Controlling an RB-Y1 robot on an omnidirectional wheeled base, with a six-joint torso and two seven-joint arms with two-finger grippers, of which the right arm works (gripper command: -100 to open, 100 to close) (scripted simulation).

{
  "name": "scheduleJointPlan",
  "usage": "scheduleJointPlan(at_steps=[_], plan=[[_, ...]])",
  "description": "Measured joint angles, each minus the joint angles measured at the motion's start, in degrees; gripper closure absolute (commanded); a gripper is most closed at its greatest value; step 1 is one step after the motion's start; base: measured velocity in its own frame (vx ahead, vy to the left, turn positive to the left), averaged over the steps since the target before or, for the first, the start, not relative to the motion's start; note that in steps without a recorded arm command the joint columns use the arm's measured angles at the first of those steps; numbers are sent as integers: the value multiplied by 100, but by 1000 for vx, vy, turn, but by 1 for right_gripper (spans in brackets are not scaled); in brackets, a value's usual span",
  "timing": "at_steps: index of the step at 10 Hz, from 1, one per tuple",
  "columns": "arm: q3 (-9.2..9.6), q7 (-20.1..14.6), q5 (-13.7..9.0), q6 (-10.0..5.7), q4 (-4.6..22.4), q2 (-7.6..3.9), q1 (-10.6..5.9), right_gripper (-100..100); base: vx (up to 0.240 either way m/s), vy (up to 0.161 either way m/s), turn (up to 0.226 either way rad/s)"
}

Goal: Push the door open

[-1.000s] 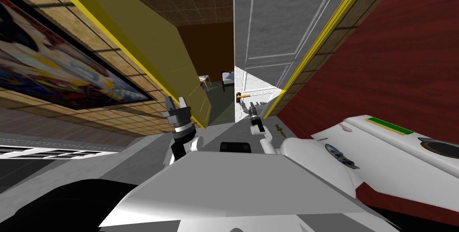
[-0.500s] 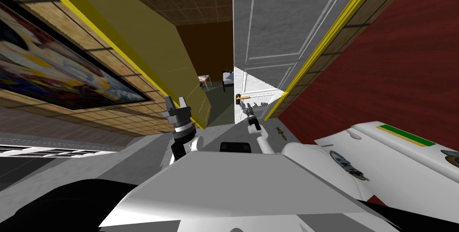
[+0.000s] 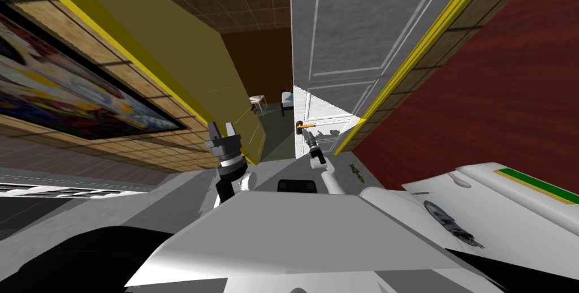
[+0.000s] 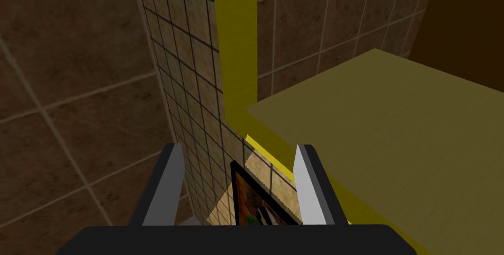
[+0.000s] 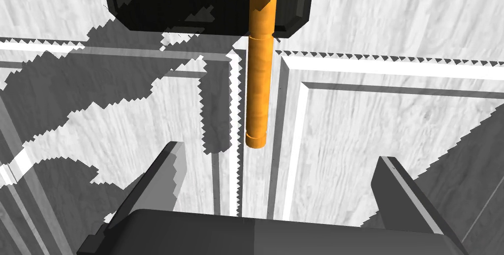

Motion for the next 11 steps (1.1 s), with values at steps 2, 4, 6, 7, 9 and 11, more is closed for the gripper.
scheduleJointPlan(at_steps=[2,4,6,7,9,11], plan=[[-4,8,-4,19,147,30,-100,-100,66,-10,11],[-25,7,-10,35,158,-165,-125,-100,146,6,14],[-53,9,-15,20,214,-292,-160,-100,216,47,20],[-65,6,-19,10,234,-325,-168,-100,210,20,12],[-92,10,-24,0,263,-274,-184,-100,212,9,20],[-124,21,-26,-23,320,-83,-210,-100,158,26,11]])
